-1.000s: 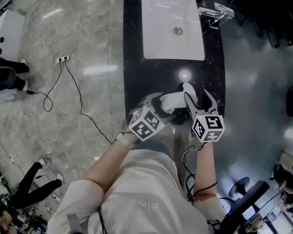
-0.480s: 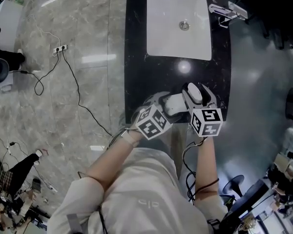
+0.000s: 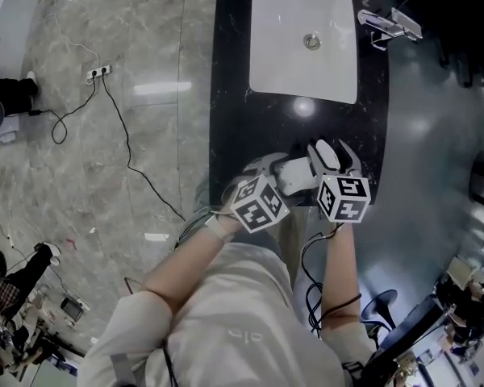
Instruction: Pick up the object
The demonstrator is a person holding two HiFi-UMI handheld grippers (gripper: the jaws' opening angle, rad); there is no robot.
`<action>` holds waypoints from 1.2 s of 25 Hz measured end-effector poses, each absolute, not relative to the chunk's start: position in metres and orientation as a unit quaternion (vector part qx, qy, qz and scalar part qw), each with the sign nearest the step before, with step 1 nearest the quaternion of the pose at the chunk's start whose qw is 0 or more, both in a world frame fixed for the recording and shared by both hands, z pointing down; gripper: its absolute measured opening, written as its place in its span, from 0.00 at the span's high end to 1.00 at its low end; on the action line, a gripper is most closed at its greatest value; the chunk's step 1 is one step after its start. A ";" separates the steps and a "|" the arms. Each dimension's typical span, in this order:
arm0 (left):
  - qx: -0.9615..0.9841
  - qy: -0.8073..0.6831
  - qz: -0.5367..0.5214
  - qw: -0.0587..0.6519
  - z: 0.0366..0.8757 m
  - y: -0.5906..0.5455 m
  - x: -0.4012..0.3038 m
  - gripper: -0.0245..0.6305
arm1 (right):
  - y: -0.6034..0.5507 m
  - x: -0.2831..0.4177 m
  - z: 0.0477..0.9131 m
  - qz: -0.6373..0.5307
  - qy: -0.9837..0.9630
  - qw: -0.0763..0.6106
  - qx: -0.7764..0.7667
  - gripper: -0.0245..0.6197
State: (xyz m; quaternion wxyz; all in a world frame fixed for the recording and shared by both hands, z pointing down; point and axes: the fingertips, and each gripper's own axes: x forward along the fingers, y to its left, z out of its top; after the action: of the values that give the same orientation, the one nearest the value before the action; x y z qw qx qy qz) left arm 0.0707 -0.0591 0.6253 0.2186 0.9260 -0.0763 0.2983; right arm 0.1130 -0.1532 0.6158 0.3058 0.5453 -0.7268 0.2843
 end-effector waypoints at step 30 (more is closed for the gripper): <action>0.929 -0.092 0.296 0.202 0.629 -0.064 0.072 0.34 | -0.162 0.110 0.616 0.256 -0.739 0.313 0.539 0.57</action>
State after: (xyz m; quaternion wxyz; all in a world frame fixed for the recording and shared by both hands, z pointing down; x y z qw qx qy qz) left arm 0.0722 -0.0639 0.6286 0.2021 0.9290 -0.0923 0.2959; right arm 0.1100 -0.1619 0.6157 0.3128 0.5391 -0.7390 0.2559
